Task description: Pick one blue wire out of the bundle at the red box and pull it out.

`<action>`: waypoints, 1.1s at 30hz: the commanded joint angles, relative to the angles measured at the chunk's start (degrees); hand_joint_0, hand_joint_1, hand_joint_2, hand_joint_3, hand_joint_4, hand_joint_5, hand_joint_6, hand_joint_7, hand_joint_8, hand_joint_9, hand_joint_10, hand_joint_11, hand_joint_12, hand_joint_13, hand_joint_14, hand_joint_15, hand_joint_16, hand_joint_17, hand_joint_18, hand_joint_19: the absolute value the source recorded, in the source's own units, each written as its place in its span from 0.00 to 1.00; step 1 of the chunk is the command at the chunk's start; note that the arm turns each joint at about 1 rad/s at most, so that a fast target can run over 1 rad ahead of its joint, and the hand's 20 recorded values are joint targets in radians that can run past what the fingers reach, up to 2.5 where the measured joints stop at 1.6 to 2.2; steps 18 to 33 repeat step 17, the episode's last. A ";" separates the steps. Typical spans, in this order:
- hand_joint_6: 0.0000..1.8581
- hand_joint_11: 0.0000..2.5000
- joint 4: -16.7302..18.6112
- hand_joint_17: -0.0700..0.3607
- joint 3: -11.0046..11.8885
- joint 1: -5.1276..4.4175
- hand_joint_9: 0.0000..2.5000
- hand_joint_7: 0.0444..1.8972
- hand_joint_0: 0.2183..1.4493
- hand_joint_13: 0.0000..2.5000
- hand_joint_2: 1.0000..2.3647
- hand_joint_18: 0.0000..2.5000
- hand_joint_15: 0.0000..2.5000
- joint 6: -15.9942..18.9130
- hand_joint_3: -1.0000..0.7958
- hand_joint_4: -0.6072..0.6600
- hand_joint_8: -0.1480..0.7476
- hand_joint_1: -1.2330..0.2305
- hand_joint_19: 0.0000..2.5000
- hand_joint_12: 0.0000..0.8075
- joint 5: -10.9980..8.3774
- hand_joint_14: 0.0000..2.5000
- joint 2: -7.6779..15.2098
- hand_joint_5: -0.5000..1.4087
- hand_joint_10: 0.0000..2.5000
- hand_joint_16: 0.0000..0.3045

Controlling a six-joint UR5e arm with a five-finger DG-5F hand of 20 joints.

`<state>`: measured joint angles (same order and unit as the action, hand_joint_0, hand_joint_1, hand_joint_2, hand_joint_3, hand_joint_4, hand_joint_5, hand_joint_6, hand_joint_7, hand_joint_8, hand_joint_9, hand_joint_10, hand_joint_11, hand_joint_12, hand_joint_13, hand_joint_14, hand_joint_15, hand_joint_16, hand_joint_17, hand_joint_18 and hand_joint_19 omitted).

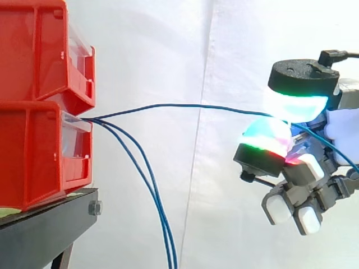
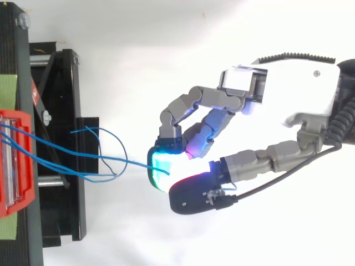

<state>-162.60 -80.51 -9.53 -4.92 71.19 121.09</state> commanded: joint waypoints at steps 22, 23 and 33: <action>0.51 0.31 0.00 0.54 0.00 -0.05 0.43 0.57 0.32 0.34 0.00 0.34 0.18 0.00 0.58 0.51 0.64 0.32 0.18 0.61 0.00 0.01 -0.06 0.18 0.01 0.24; 0.51 0.31 0.00 0.54 0.00 -0.05 0.43 0.57 0.32 0.34 0.00 0.34 0.18 0.00 0.58 0.51 0.64 0.32 0.18 0.61 0.00 0.01 -0.06 0.18 0.01 0.24; 0.51 0.31 0.00 0.54 0.00 -0.05 0.43 0.57 0.32 0.34 0.00 0.34 0.18 0.00 0.58 0.51 0.64 0.32 0.18 0.61 0.00 0.01 -0.06 0.18 0.01 0.24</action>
